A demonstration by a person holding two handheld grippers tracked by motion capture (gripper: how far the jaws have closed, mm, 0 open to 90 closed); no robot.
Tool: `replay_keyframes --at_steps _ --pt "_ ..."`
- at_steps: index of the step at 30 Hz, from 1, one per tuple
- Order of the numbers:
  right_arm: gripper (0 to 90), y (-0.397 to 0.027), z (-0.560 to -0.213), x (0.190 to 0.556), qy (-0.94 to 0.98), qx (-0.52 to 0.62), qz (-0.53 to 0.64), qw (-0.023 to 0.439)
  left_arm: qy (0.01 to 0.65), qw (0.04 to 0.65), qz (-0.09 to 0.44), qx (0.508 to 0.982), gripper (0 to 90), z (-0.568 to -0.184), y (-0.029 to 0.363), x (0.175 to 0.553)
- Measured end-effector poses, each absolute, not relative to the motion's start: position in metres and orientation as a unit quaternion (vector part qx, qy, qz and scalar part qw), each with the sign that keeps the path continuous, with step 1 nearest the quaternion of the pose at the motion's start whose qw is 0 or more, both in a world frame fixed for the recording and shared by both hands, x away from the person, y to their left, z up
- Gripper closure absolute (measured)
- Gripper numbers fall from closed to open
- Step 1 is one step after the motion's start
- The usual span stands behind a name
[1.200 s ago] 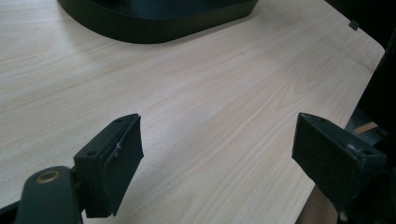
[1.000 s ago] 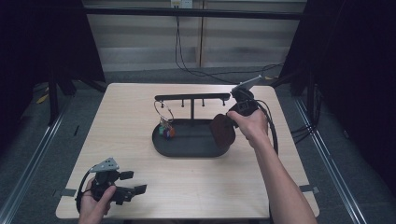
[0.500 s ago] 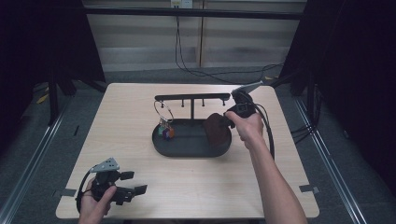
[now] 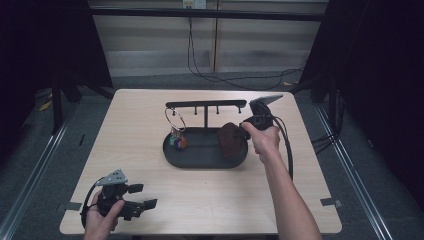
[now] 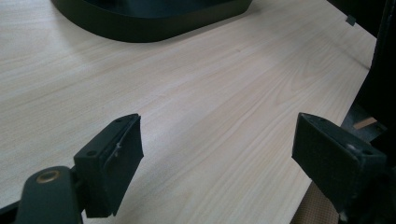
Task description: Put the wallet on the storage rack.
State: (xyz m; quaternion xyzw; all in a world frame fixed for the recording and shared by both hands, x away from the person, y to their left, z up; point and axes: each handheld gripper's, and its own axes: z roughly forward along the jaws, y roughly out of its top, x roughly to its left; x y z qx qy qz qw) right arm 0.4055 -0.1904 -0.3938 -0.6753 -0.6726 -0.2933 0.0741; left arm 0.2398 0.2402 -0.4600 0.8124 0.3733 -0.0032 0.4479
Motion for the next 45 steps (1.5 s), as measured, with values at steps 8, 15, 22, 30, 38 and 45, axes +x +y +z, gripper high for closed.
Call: replay_keyframes --at_steps 8,15,22,30,38,45 --pt "72.1 -0.185 -0.416 0.411 -0.665 -0.678 -0.304 0.074 0.374 0.447 -0.006 0.812 16.2 -0.46 0.24 0.239" --pt "71.8 -0.185 -0.431 0.412 -0.649 -0.687 -0.316 0.083 0.375 0.444 0.0 0.814 16.2 -0.46 0.24 0.239" --pt "68.8 -0.192 -0.435 0.413 -0.647 -0.693 -0.309 0.074 0.373 0.443 0.0 0.815 16.2 -0.46 0.24 0.239" --pt "63.2 -0.189 -0.437 0.415 -0.656 -0.698 -0.285 0.037 0.371 0.443 -0.002 0.816 16.2 -0.46 0.24 0.239" --pt "60.2 -0.186 -0.438 0.414 -0.677 -0.694 -0.244 0.005 0.371 0.438 -0.007 0.819 16.2 -0.461 0.239 0.239" --pt "54.8 -0.188 -0.438 0.412 -0.681 -0.688 -0.252 0.003 0.372 0.439 -0.007 0.818 16.2 -0.461 0.239 0.239"
